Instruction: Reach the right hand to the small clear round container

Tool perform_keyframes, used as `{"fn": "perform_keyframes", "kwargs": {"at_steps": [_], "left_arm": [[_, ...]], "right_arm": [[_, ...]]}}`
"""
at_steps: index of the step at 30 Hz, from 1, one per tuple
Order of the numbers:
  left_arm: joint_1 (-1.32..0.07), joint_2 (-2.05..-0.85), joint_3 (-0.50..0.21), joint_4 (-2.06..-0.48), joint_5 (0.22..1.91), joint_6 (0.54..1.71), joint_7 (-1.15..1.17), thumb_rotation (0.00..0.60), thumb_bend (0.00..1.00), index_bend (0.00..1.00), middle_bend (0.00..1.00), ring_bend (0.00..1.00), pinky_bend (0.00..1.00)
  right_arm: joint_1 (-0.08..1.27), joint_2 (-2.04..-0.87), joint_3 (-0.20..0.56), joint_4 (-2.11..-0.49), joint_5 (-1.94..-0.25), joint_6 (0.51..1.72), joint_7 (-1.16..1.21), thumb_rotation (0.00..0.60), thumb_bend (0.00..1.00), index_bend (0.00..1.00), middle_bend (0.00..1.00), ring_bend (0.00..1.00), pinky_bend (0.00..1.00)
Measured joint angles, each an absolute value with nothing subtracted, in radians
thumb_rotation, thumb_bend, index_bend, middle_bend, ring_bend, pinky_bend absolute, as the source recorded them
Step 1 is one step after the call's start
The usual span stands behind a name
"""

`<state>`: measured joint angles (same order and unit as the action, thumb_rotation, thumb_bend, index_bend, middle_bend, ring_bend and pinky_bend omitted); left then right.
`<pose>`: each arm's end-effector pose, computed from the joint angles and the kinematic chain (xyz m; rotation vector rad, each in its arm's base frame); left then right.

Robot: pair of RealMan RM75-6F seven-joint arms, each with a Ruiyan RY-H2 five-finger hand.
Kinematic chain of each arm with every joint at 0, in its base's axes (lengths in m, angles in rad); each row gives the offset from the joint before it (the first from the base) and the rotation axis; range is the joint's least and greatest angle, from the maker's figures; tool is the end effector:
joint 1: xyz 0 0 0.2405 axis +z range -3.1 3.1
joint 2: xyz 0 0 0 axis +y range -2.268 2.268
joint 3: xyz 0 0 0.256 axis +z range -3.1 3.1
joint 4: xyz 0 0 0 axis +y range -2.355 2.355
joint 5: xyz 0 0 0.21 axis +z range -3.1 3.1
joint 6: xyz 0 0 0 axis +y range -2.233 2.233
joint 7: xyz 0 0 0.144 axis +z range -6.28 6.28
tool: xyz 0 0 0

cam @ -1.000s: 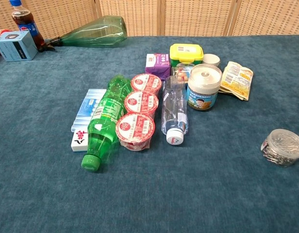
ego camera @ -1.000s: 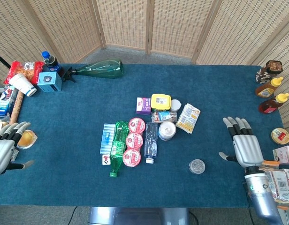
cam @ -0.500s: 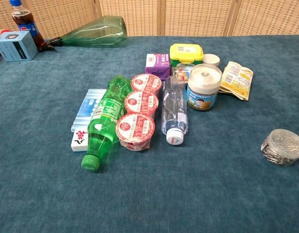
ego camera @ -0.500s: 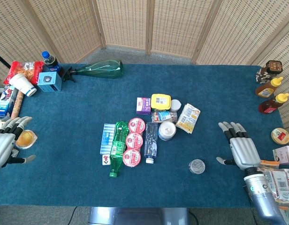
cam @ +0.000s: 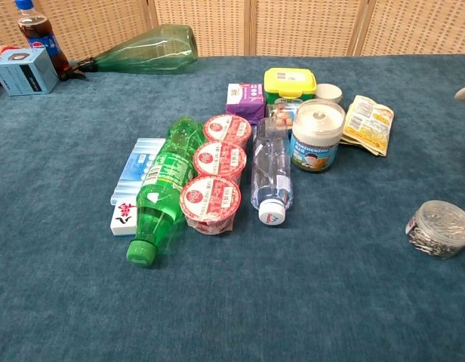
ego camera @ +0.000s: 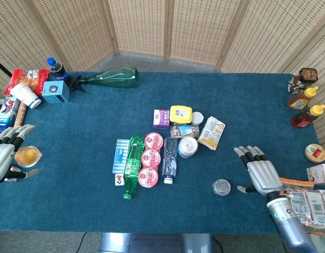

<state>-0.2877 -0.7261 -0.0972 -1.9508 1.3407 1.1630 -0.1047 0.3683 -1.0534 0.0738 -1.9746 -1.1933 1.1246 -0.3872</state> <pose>-0.2503 0.2339 0.2158 -1.5064 -1.0882 -0.8597 -0.2258 -0.2375 0.1105 1.6870 -1.0412 0.7218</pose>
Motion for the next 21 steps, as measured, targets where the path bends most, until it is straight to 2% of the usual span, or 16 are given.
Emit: {"fn": "perform_keyframes", "kwargs": {"at_steps": [4, 5, 7, 13, 16, 18, 21], "left_arm": [[-0.29, -0.732, -0.099, -1.94, 1.336, 1.162, -0.114, 0.6, 0.0, 0.0, 0.0, 0.0, 0.0], [-0.291, -0.733, -0.099, -1.938, 1.335, 1.161, -0.116, 0.6, 0.0, 0.0, 0.0, 0.0, 0.0], [-0.292, -0.736, -0.1, -1.933, 1.331, 1.159, -0.12, 0.6, 0.0, 0.0, 0.0, 0.0, 0.0], [-0.298, -0.747, -0.103, -1.917, 1.327, 1.152, -0.131, 0.6, 0.0, 0.0, 0.0, 0.0, 0.0], [-0.301, -0.75, -0.104, -1.911, 1.327, 1.149, -0.134, 0.6, 0.0, 0.0, 0.0, 0.0, 0.0], [-0.301, -0.751, -0.104, -1.91, 1.329, 1.149, -0.137, 0.6, 0.0, 0.0, 0.0, 0.0, 0.0], [-0.301, -0.753, -0.104, -1.905, 1.329, 1.151, -0.14, 0.6, 0.0, 0.0, 0.0, 0.0, 0.0]], "right_arm": [[0.376, -1.053, 0.067, -1.989, -1.181, 1.12, -0.414, 0.594, 0.0, 0.0, 0.13, 0.0, 0.0], [0.377, -1.054, 0.065, -1.992, -1.178, 1.119, -0.421, 0.594, 0.0, 0.0, 0.19, 0.0, 0.0], [0.382, -1.057, 0.061, -1.998, -1.171, 1.117, -0.438, 0.595, 0.0, 0.02, 0.3, 0.0, 0.0], [0.395, -1.069, 0.045, -2.016, -1.155, 1.112, -0.492, 0.596, 0.0, 0.13, 0.49, 0.0, 0.0], [0.4, -1.079, 0.037, -2.024, -1.147, 1.113, -0.516, 0.596, 0.0, 0.1, 0.45, 0.0, 0.0], [0.403, -1.086, 0.033, -2.026, -1.141, 1.115, -0.533, 0.596, 0.0, 0.03, 0.39, 0.0, 0.0], [0.408, -1.096, 0.024, -2.034, -1.125, 1.116, -0.562, 0.597, 0.0, 0.0, 0.3, 0.0, 0.0]]}}
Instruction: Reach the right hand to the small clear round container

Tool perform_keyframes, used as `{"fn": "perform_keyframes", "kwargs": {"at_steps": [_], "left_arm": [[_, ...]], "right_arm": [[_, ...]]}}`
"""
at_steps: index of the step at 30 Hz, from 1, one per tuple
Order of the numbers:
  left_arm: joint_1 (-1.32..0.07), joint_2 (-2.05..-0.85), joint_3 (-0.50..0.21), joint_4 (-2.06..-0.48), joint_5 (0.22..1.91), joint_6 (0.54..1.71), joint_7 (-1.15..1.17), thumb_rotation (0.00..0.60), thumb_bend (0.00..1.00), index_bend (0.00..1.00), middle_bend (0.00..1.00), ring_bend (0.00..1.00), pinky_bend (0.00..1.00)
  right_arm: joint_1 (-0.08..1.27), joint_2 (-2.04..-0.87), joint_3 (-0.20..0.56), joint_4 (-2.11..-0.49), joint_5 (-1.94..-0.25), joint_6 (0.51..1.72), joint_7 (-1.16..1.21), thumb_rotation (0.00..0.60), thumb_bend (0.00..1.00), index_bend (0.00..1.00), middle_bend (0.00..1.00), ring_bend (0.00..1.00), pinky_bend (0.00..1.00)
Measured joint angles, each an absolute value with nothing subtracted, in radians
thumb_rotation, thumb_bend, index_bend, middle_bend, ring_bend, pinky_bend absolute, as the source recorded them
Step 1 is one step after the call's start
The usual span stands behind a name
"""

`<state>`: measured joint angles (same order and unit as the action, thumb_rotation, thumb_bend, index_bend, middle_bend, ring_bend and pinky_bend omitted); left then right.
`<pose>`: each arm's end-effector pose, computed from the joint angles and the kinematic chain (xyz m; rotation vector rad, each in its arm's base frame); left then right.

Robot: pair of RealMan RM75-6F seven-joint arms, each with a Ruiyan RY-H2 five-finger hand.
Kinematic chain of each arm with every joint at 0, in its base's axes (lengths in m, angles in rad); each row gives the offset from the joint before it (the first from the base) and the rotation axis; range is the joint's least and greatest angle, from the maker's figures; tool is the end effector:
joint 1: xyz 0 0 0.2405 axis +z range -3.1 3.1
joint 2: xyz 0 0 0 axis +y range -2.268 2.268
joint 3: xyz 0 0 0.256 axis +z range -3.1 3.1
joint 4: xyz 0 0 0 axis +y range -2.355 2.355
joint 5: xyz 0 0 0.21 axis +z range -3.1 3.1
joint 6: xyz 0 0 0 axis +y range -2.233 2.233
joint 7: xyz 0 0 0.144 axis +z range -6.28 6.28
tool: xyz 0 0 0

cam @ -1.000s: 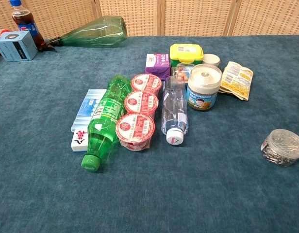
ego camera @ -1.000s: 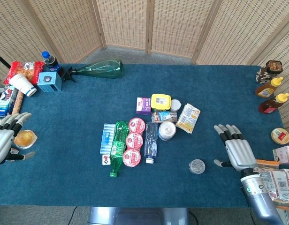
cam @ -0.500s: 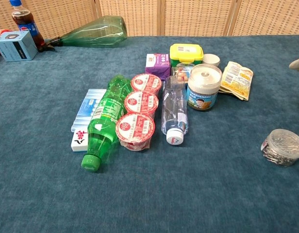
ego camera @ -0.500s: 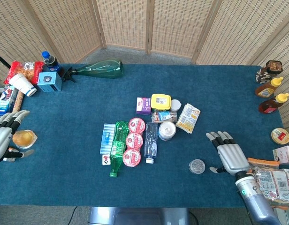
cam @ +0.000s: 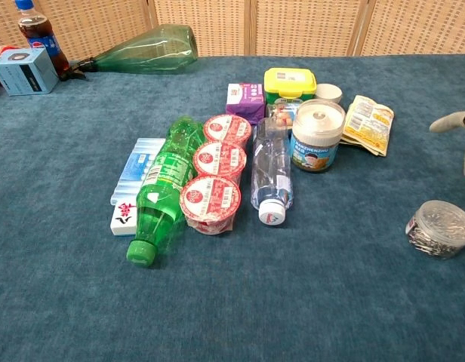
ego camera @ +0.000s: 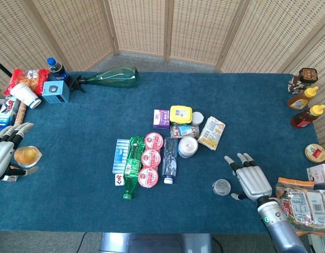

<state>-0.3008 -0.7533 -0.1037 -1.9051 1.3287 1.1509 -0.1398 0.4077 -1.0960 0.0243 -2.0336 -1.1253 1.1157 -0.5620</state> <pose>-0.2572 0.2414 0.2139 -1.4889 -1.1045 -0.8750 -0.2131 -0.2263 0.0875 1.7879 -1.0173 0.6205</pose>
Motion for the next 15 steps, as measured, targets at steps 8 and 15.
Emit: {"fn": "perform_keyframes", "kwargs": {"at_steps": [8, 15], "left_arm": [[-0.3, -0.759, -0.106, -1.892, 1.33, 1.156, -0.156, 0.6, 0.0, 0.0, 0.0, 0.0, 0.0], [-0.297, -0.764, -0.104, -1.881, 1.333, 1.159, -0.168, 0.6, 0.0, 0.0, 0.0, 0.0, 0.0]], "right_arm": [[0.429, -1.129, 0.004, -2.05, -1.087, 1.11, -0.624, 0.597, 0.0, 0.0, 0.27, 0.0, 0.0], [0.453, -1.163, -0.001, -2.047, -1.058, 1.1, -0.653, 0.599, 0.0, 0.0, 0.27, 0.0, 0.0]]}}
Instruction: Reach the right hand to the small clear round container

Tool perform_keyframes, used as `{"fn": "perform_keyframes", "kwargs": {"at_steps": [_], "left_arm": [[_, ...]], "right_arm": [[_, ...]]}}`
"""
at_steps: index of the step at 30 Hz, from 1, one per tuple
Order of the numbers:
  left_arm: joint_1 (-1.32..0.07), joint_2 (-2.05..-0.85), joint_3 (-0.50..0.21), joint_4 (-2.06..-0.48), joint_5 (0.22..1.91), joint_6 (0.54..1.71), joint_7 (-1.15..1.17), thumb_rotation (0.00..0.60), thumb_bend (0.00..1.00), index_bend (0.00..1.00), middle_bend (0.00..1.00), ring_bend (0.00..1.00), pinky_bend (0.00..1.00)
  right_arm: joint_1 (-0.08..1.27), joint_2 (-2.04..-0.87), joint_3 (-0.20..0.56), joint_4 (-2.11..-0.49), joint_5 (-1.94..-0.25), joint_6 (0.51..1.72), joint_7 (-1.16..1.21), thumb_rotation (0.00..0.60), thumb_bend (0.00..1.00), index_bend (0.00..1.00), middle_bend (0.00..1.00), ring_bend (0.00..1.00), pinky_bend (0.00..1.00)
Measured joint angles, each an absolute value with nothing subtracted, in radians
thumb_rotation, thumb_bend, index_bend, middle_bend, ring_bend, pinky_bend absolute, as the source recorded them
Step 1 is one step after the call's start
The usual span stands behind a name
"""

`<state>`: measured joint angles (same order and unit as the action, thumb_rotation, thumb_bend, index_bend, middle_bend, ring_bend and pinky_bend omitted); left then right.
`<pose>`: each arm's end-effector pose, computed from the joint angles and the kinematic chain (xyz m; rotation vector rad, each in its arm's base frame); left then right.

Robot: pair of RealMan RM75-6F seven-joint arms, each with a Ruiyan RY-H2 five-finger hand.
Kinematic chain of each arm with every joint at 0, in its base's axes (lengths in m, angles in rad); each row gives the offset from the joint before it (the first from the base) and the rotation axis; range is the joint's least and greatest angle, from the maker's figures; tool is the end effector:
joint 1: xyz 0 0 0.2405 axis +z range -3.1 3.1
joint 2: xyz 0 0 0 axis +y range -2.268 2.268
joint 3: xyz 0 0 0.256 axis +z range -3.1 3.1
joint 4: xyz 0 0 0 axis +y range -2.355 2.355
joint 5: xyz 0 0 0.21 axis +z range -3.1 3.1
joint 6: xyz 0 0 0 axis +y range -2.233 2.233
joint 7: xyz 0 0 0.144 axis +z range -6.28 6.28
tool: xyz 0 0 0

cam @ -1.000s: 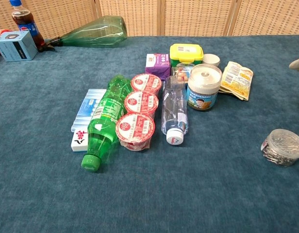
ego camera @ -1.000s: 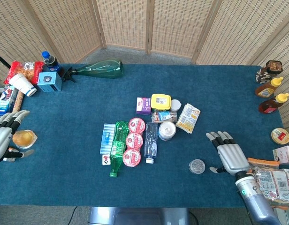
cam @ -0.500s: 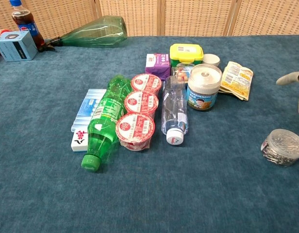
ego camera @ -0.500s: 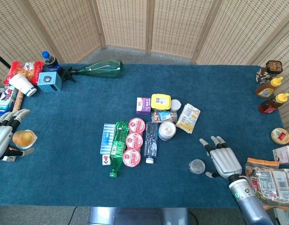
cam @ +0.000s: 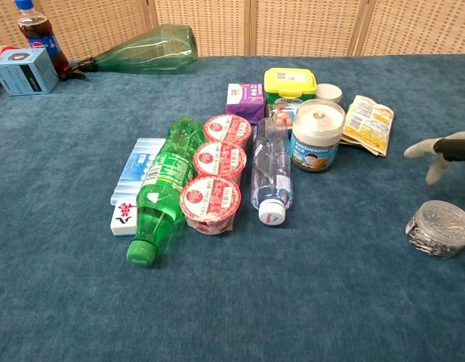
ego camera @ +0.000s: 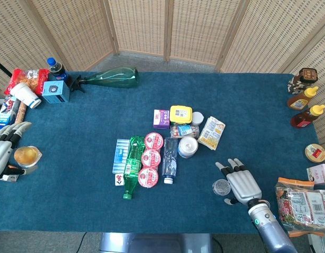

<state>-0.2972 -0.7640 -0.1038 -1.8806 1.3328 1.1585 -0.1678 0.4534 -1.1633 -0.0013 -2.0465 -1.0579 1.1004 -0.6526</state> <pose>-0.2620 0.2423 0.2150 -1.4727 -1.1106 -0.8896 -0.2021 -0.2225 0.0629 1.8601 -1.0331 0.5784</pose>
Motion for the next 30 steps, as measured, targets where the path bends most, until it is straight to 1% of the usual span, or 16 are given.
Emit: {"fn": "perform_keyframes", "kwargs": {"at_steps": [8, 17, 24, 27, 30], "left_arm": [[-0.29, -0.767, -0.1, -1.869, 1.336, 1.166, -0.181, 0.6, 0.0, 0.0, 0.0, 0.0, 0.0], [-0.279, -0.769, -0.098, -1.866, 1.339, 1.182, -0.191, 0.6, 0.0, 0.0, 0.0, 0.0, 0.0], [-0.273, -0.764, -0.097, -1.866, 1.342, 1.189, -0.195, 0.6, 0.0, 0.0, 0.0, 0.0, 0.0], [-0.272, -0.763, -0.097, -1.866, 1.341, 1.19, -0.196, 0.6, 0.0, 0.0, 0.0, 0.0, 0.0], [-0.27, -0.763, -0.097, -1.865, 1.34, 1.191, -0.197, 0.6, 0.0, 0.0, 0.0, 0.0, 0.0]], "right_arm": [[0.481, -1.202, -0.005, -2.033, -1.028, 1.092, -0.68, 0.598, 0.0, 0.0, 0.28, 0.0, 0.0], [0.491, -1.224, -0.013, -2.018, -1.009, 1.104, -0.68, 0.599, 0.0, 0.08, 0.32, 0.0, 0.0], [0.498, -1.237, -0.018, -2.009, -0.998, 1.108, -0.676, 0.599, 0.0, 0.12, 0.34, 0.0, 0.0], [0.502, -1.241, -0.018, -2.005, -0.994, 1.109, -0.674, 0.6, 0.0, 0.16, 0.39, 0.0, 0.0], [0.505, -1.245, -0.017, -2.0, -0.994, 1.112, -0.671, 0.6, 0.0, 0.23, 0.47, 0.02, 0.0]]}}
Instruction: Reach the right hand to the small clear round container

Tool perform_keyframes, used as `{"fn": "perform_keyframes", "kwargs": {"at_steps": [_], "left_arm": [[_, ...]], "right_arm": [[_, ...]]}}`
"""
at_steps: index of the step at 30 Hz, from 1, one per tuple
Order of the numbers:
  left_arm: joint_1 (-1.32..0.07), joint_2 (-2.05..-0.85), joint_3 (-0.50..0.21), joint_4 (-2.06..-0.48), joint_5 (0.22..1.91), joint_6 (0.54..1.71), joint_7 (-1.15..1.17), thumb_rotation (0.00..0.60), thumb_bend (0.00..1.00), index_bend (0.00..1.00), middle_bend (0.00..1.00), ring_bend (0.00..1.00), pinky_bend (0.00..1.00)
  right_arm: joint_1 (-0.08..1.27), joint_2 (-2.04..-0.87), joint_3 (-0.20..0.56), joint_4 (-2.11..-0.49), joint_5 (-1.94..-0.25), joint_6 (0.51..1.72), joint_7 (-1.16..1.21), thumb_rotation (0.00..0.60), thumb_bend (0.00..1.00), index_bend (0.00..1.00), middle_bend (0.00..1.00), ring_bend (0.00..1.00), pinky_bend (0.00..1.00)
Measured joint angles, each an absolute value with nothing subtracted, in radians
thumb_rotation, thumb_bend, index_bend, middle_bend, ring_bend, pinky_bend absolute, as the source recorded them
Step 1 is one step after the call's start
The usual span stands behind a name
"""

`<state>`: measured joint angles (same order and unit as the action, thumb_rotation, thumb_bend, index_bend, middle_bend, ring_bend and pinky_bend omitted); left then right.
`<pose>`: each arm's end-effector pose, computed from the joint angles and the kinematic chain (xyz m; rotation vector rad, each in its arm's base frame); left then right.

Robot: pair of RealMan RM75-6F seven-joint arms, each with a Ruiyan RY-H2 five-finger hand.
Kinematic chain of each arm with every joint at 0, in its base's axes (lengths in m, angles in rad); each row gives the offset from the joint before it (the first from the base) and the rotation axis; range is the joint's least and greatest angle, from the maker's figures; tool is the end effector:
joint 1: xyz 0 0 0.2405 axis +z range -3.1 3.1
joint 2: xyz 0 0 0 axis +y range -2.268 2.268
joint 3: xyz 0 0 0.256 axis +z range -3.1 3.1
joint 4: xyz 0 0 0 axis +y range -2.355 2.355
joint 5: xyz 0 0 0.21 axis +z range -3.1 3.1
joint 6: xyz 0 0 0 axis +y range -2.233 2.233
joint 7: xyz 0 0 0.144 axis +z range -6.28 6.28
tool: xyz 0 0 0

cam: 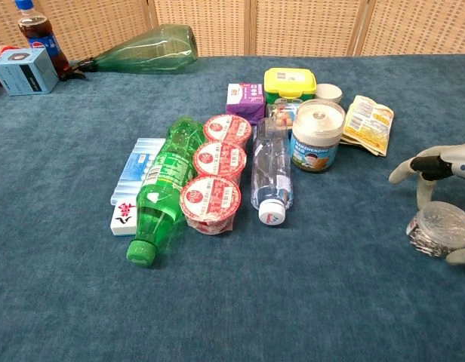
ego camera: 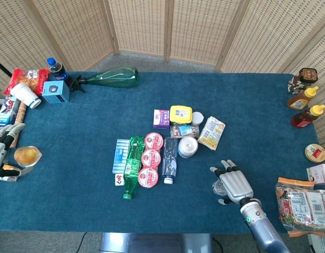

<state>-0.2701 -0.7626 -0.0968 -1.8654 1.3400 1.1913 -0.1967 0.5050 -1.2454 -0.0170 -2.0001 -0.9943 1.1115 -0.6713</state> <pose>-0.2699 0.2354 0.2208 -1.4349 -1.1133 -0.8995 -0.1991 -0.2283 0.0410 1.8749 -1.0547 0.5681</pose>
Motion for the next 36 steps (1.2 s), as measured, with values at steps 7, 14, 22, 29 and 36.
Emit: {"fn": "perform_keyframes", "kwargs": {"at_steps": [7, 14, 22, 29, 36], "left_arm": [[-0.267, -0.759, -0.098, -1.868, 1.338, 1.196, -0.195, 0.6, 0.0, 0.0, 0.0, 0.0, 0.0], [-0.266, -0.759, -0.098, -1.871, 1.336, 1.196, -0.191, 0.6, 0.0, 0.0, 0.0, 0.0, 0.0], [-0.264, -0.762, -0.095, -1.877, 1.339, 1.197, -0.187, 0.6, 0.0, 0.0, 0.0, 0.0, 0.0], [-0.259, -0.763, -0.09, -1.882, 1.346, 1.202, -0.184, 0.6, 0.0, 0.0, 0.0, 0.0, 0.0], [-0.252, -0.762, -0.085, -1.884, 1.352, 1.207, -0.187, 0.6, 0.0, 0.0, 0.0, 0.0, 0.0]], "right_arm": [[0.509, -1.255, -0.013, -1.988, -0.992, 1.118, -0.656, 0.6, 0.0, 0.42, 0.68, 0.19, 0.0], [0.512, -1.251, -0.005, -1.979, -0.987, 1.125, -0.641, 0.6, 0.0, 0.48, 0.74, 0.23, 0.0], [0.517, -1.217, 0.046, -1.967, -1.011, 1.14, -0.564, 0.6, 0.0, 0.48, 0.74, 0.23, 0.0], [0.53, -1.193, 0.117, -1.956, -1.047, 1.152, -0.472, 0.6, 0.0, 0.47, 0.73, 0.23, 0.0], [0.557, -1.18, 0.204, -1.95, -1.07, 1.168, -0.396, 0.6, 0.0, 0.46, 0.72, 0.23, 0.0]]}}
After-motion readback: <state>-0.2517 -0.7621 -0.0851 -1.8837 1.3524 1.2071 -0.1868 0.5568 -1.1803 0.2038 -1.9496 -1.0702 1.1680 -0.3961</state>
